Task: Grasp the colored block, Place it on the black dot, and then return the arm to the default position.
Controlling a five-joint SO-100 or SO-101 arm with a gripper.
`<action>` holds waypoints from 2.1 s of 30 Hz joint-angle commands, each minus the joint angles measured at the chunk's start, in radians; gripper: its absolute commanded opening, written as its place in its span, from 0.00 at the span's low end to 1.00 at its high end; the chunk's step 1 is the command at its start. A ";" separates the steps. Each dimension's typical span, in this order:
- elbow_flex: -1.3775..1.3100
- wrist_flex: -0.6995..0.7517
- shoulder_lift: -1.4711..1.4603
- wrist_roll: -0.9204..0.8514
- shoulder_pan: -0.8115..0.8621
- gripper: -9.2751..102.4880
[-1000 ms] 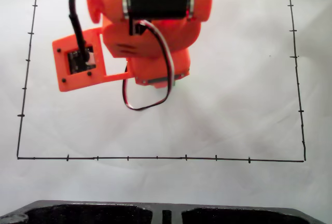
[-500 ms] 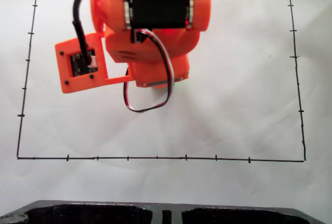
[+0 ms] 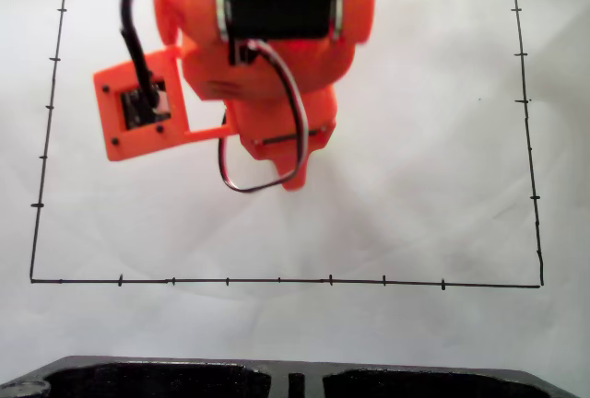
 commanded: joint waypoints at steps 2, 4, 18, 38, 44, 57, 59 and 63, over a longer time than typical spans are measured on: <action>-0.025 0.063 0.133 -0.029 -0.031 0.54; -0.021 0.106 0.196 -0.054 -0.041 0.53; 0.204 0.126 0.762 -0.175 -0.021 0.39; 0.779 -0.037 1.443 -0.239 0.043 0.08; 0.946 -0.106 1.594 -0.218 0.074 0.08; 1.195 -0.448 1.671 -0.176 0.067 0.08; 1.198 -0.425 1.671 -0.149 0.067 0.08; 1.198 -0.420 1.672 -0.138 0.069 0.08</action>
